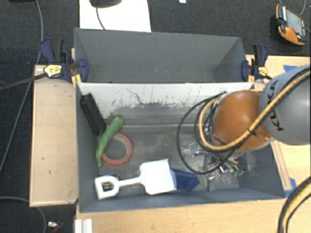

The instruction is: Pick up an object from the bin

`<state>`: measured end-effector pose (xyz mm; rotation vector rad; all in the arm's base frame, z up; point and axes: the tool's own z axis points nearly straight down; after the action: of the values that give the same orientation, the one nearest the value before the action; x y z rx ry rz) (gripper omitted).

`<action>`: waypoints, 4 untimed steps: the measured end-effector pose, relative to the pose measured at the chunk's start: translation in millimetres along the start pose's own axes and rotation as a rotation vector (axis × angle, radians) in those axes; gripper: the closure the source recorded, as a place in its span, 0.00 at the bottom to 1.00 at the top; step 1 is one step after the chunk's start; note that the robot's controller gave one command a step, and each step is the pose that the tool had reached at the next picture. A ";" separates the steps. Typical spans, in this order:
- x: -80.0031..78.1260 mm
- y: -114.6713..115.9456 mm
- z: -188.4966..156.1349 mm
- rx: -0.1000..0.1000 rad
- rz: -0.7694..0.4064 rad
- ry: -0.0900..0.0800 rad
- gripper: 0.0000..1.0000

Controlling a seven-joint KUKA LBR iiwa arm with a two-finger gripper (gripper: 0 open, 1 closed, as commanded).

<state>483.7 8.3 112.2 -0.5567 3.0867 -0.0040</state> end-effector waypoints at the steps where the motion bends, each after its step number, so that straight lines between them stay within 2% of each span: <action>1: -9.8 16.4 -24.0 -0.002 0.133 -0.001 0.00; 2: -29.0 99.0 12.9 -0.005 -0.189 0.003 0.00; 3: -40.2 99.8 41.3 0.005 -0.294 -0.007 0.00; 4: -76.3 165.7 38.8 0.012 -0.679 -0.004 1.00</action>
Offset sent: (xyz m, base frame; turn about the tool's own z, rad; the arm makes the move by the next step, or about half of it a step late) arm -0.0069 0.0993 -0.0122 -0.1845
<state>497.6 190.1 73.3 -1.5510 2.7210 -0.0239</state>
